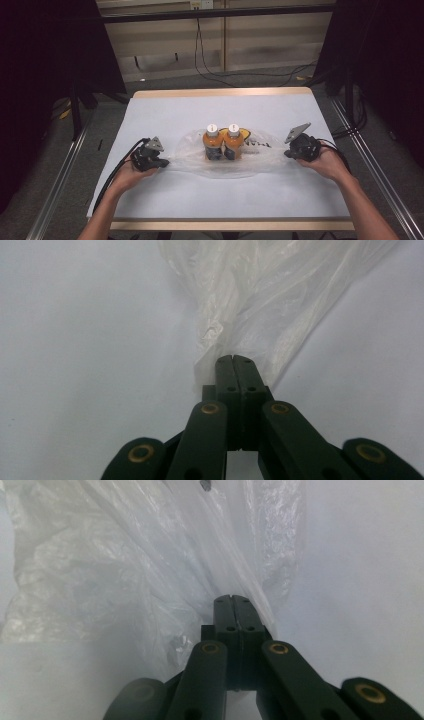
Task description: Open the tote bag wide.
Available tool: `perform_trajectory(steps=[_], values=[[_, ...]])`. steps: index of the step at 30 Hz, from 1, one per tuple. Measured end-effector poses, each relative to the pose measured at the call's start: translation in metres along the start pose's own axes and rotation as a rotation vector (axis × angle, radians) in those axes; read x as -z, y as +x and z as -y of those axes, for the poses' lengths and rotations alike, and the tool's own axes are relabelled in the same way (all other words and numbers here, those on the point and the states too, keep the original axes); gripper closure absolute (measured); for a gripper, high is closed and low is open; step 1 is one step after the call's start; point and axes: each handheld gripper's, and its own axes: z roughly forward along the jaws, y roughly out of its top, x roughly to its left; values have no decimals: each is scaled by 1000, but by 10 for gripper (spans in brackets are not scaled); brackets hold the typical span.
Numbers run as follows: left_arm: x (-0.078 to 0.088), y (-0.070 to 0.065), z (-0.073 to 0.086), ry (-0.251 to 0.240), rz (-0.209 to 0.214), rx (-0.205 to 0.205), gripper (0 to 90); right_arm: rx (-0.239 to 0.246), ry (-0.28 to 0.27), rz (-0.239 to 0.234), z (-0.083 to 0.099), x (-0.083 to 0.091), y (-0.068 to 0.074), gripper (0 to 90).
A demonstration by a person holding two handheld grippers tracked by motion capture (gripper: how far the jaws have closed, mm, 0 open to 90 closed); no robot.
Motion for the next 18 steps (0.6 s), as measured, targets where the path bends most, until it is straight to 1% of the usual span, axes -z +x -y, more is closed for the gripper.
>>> perform_trajectory(steps=[1, 2, 3, 4, 5, 6, 7, 9, 10, 11, 12, 13, 14, 15, 16, 17, 18], values=[[-1, 0, 3, -41, 9, 42, 900, -20, -5, -3, 0, 1, 1, 900], [0, 1, 4, -40, 10, 51, 900, -28, -24, -2, -1, 3, 0, 900], [0, 2, 5, -60, 18, 56, 900, -42, -60, -12, -1, 6, -1, 900], [2, 0, 6, -82, 21, 68, 900, -48, -77, -15, -1, 8, 0, 900], [2, 0, 6, -82, 21, 68, 900, -48, -77, -15, -1, 8, 0, 900], [5, -2, 5, -99, 21, 50, 900, -55, -109, -18, -2, 11, 1, 900], [5, -2, 5, -99, 21, 50, 900, -55, -109, -18, -2, 11, 1, 900], [8, -6, 3, -119, 20, 46, 900, -70, -140, -20, -4, 14, 5, 900], [12, -11, 0, -141, 20, 41, 900, -73, -175, -32, -5, 17, 7, 900], [12, -11, 0, -141, 20, 41, 900, -79, -196, -33, -6, 19, 9, 900], [17, -16, -4, -169, 22, 32, 900, -80, -214, -39, -7, 20, 11, 900], [20, -17, -7, -178, 26, 21, 900, -80, -233, -46, -8, 22, 12, 900], [21, -19, -8, -199, 35, 26, 900, -81, -242, -43, -9, 23, 13, 900], [21, -19, -8, -199, 35, 26, 900, -81, -242, -43, -9, 23, 13, 900], [25, -24, -15, -239, 41, 22, 900, -93, -271, -61, -12, 25, 13, 900], [25, -24, -15, -239, 41, 22, 900, -93, -271, -61, -12, 25, 13, 900], [26, -31, -22, -271, 50, 10, 900, -94, -287, -65, -16, 25, 13, 900]])
